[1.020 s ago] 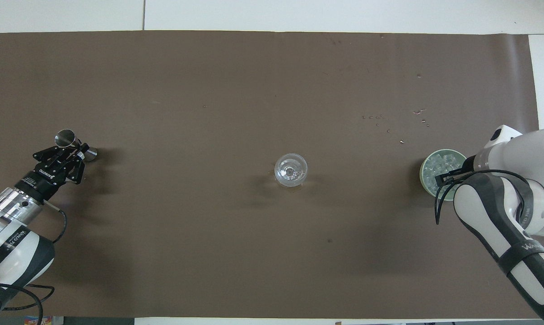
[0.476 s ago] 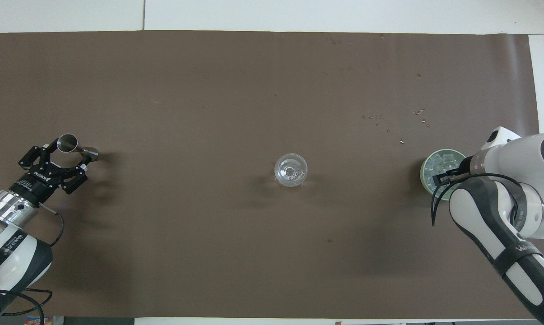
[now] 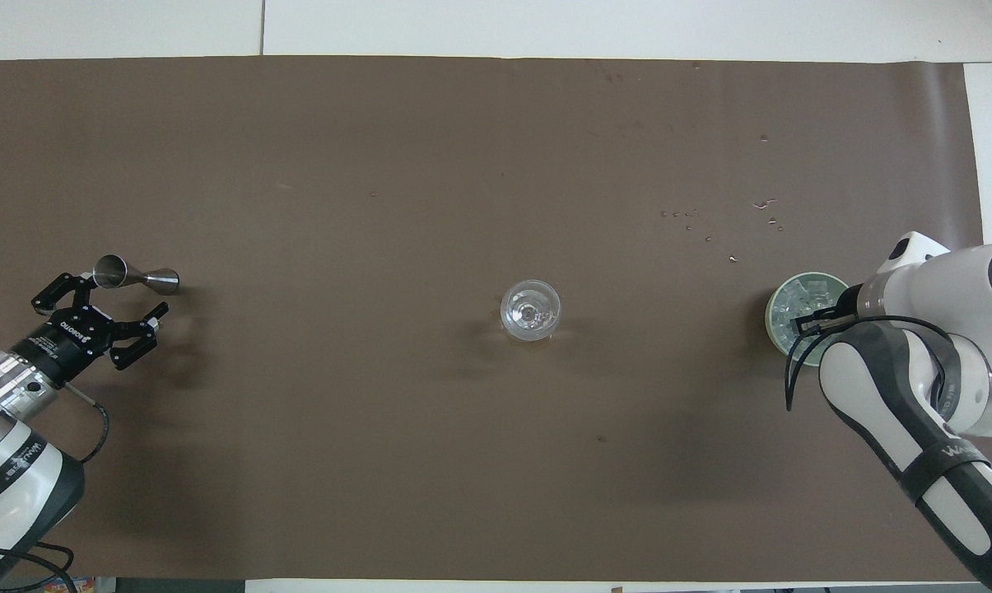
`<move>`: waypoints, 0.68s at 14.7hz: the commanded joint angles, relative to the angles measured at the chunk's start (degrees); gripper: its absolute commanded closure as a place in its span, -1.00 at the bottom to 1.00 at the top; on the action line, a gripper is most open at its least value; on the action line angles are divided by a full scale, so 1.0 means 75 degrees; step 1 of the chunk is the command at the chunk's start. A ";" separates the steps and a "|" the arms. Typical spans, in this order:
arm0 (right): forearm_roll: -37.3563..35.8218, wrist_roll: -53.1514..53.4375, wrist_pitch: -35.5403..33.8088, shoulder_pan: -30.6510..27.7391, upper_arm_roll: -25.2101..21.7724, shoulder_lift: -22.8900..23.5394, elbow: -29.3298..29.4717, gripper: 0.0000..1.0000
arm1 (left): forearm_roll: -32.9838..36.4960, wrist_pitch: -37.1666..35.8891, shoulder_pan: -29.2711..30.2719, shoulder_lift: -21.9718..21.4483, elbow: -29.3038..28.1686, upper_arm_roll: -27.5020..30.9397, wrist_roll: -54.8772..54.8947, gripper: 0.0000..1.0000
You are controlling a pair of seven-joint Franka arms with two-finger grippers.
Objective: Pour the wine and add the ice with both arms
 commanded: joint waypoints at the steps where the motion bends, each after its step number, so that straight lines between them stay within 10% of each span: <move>1: 0.0173 -0.0160 0.0192 -0.0033 0.0015 0.0089 -0.0101 0.38 | 0.0957 -0.0062 0.0038 -0.0243 -0.0179 0.0084 -0.0041 -1.00; 10: 0.0161 -0.0195 0.0075 -0.0033 0.0015 0.0089 -0.0042 0.79 | 0.6614 -0.1667 0.0894 0.0096 0.1494 0.0142 -0.0006 -1.00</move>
